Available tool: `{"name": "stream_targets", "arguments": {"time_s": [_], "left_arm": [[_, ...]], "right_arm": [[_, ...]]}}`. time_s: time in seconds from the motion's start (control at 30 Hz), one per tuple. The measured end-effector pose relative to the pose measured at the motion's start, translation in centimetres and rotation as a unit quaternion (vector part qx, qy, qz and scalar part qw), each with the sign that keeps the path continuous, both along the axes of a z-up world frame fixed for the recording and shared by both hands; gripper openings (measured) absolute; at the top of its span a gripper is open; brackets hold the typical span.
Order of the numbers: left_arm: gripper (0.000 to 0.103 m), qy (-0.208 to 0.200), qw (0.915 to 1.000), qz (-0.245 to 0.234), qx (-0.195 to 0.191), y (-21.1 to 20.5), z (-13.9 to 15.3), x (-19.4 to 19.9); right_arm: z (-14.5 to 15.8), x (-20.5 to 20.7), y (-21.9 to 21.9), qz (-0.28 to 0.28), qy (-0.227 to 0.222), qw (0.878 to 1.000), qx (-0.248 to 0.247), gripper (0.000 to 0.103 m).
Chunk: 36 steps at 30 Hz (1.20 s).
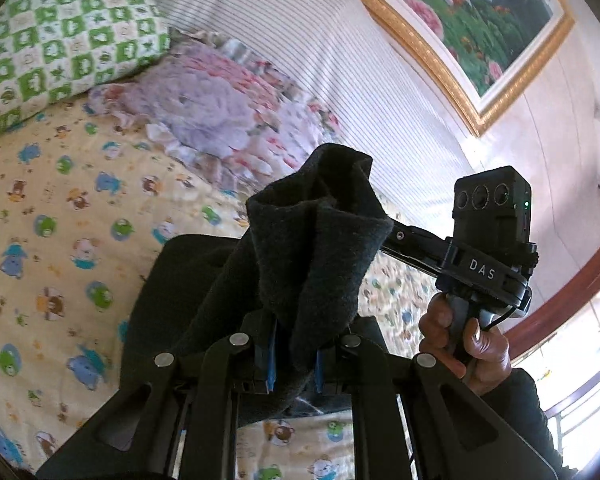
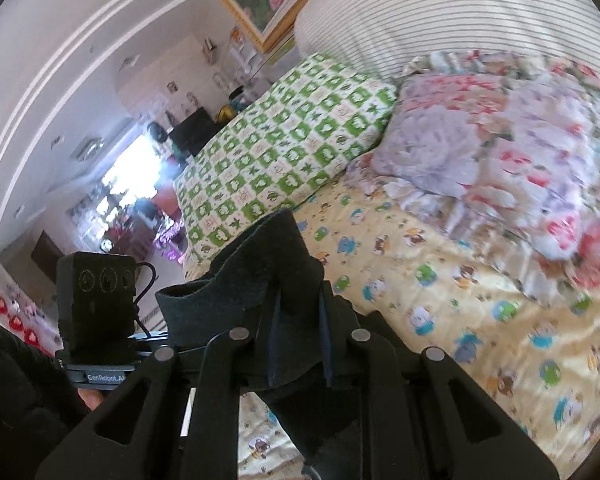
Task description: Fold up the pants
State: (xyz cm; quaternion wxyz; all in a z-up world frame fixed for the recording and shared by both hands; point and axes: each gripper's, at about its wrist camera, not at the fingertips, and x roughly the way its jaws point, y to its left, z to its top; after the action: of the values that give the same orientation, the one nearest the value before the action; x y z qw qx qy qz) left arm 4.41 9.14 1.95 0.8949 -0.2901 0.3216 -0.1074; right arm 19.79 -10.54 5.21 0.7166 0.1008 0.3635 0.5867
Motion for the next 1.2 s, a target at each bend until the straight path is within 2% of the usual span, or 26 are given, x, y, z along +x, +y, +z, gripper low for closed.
{"name": "stream_targets", "arguments": {"time_s": [0.5, 0.67, 0.9, 1.07, 1.2], "left_arm": [[0.012, 0.003, 0.9965, -0.056, 0.063, -7.8, -0.1, 1.6], [0.013, 0.008, 0.9933, -0.072, 0.090, -10.1, -0.6, 2.2], [0.013, 0.009, 0.9846, -0.081, 0.154, -13.3, -2.0, 2.8], [0.015, -0.008, 0.9738, -0.096, 0.206, -15.7, -2.4, 2.7], [0.019, -0.010, 0.9679, -0.115, 0.224, -16.8, -3.1, 2.8]], "right_arm": [[-2.6, -0.4, -7.8, -0.073, 0.027, 0.996, 0.033, 0.018], [-4.2, -0.5, -10.2, -0.095, 0.050, 0.993, 0.053, 0.018], [-7.0, -0.4, -12.2, -0.129, 0.075, 0.988, 0.052, 0.018], [-8.5, -0.6, -13.8, -0.152, 0.089, 0.982, 0.068, 0.018], [-9.5, -0.6, -14.7, -0.168, 0.101, 0.979, 0.060, 0.018]]}}
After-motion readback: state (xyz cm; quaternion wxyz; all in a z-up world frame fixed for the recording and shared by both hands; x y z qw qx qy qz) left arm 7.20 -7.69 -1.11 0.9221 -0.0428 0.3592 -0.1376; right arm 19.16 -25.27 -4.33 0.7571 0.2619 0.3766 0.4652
